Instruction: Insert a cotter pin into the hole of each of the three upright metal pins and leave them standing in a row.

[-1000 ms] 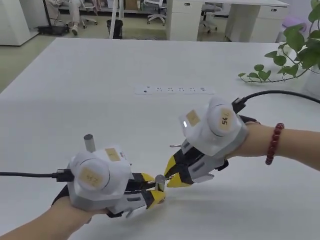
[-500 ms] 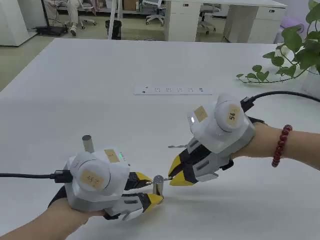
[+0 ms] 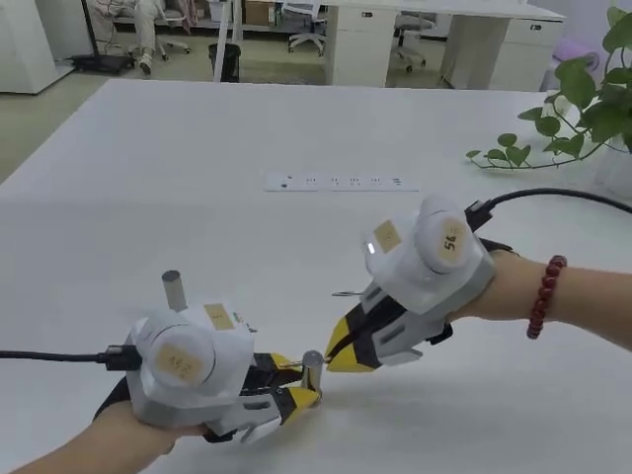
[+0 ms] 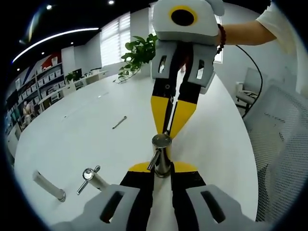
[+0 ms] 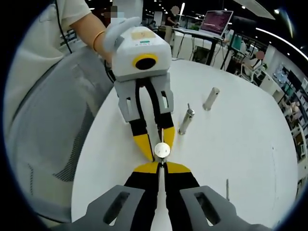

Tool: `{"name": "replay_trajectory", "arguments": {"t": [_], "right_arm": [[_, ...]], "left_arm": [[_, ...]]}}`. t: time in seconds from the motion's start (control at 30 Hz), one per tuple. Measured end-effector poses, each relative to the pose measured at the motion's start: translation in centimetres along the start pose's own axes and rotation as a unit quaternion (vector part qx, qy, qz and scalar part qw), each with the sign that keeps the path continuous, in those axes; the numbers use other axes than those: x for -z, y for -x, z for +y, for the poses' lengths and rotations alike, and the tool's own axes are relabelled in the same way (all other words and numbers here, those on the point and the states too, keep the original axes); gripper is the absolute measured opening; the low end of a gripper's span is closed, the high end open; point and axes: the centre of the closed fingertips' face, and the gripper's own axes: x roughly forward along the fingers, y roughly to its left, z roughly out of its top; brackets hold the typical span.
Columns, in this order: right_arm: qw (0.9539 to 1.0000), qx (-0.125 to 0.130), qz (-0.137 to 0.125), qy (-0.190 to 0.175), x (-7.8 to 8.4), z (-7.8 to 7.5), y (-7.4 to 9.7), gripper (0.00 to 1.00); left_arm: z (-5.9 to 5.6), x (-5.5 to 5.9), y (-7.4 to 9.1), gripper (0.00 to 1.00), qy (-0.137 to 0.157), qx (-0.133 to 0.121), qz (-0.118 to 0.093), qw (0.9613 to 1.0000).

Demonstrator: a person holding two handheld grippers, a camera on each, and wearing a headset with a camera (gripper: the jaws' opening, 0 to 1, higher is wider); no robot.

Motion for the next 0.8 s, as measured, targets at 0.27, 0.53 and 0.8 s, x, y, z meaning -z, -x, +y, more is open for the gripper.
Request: {"name": "replay_trajectory", "arguments": {"t": [0.27,0.53,0.8], "right_arm": [[1.0000,0.005,-0.001,-0.004,-0.04,-0.11,-0.02,0.05],[0.9991,0.012,-0.005,-0.041,0.24,-0.34,0.16,0.10],[0.9956,0.016,-0.040,-0.084,-0.62,-0.49,0.25,0.20]], "left_arm": [[0.01,-0.01,-0.07,0.11,0.001,0.000,0.000,1.0000],[-0.02,-0.14,-0.19,0.18,0.002,-0.003,0.001,1.0000],[0.24,0.78,0.68,0.28,0.015,-0.014,0.008,0.9998]]}}
